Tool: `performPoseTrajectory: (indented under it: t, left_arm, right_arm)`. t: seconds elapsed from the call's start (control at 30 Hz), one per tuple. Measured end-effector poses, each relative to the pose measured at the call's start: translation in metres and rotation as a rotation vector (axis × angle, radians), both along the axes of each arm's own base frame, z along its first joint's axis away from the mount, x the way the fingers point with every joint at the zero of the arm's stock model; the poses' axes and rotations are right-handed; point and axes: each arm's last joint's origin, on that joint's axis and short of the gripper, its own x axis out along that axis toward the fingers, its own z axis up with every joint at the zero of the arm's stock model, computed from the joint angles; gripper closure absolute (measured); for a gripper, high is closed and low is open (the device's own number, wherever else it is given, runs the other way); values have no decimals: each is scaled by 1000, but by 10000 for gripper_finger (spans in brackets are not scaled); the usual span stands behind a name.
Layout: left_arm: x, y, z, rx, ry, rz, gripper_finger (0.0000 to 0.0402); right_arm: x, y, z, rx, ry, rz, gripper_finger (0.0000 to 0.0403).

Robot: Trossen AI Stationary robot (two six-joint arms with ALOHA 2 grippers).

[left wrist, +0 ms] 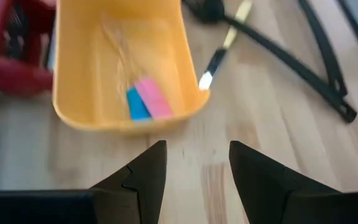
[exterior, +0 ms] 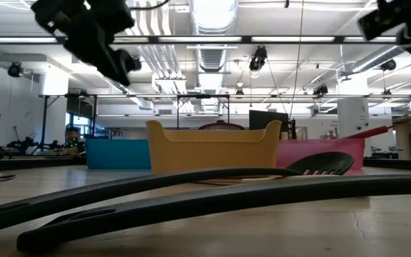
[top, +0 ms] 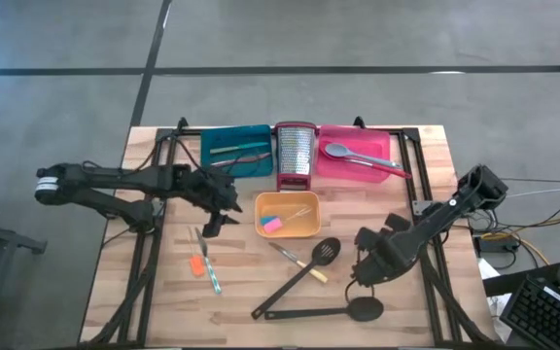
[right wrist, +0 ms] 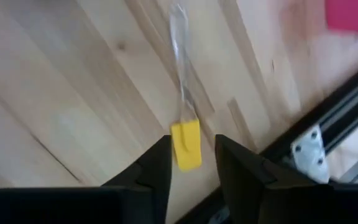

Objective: Pick & Place Kitchen Items
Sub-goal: Put the yellow spatula into the yellow bin

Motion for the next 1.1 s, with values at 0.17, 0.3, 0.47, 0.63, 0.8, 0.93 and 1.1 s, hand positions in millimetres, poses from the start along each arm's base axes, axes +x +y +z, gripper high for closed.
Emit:
performPoseTrajectory:
  t: [0.17,0.3,0.47,0.63,0.8,0.93,1.1]
  left_arm:
    - [-6,-1,-21,-40,71,35,223]
    - [-10,-1,-32,-71,114,65,223]
    - [-13,-1,-43,-89,138,86,223]
    - [-13,-1,-47,-92,139,89,223]
    - [-12,-1,-47,-92,122,88,223]
    - [-12,-1,-46,-91,119,88,223]
    - [-12,-1,-46,-92,119,88,223]
  right_arm:
    - [-18,-10,-8,65,-24,-90,244]
    - [-30,-17,-18,141,-79,-118,223]
    - [-45,-26,-30,208,-98,-159,204]
    - [-56,-33,-42,258,-74,-200,196]
    - [-59,-42,-54,253,-57,-197,195]
    - [-58,-49,-65,263,-53,-183,195]
    - [-58,-60,-74,262,-38,-182,180]
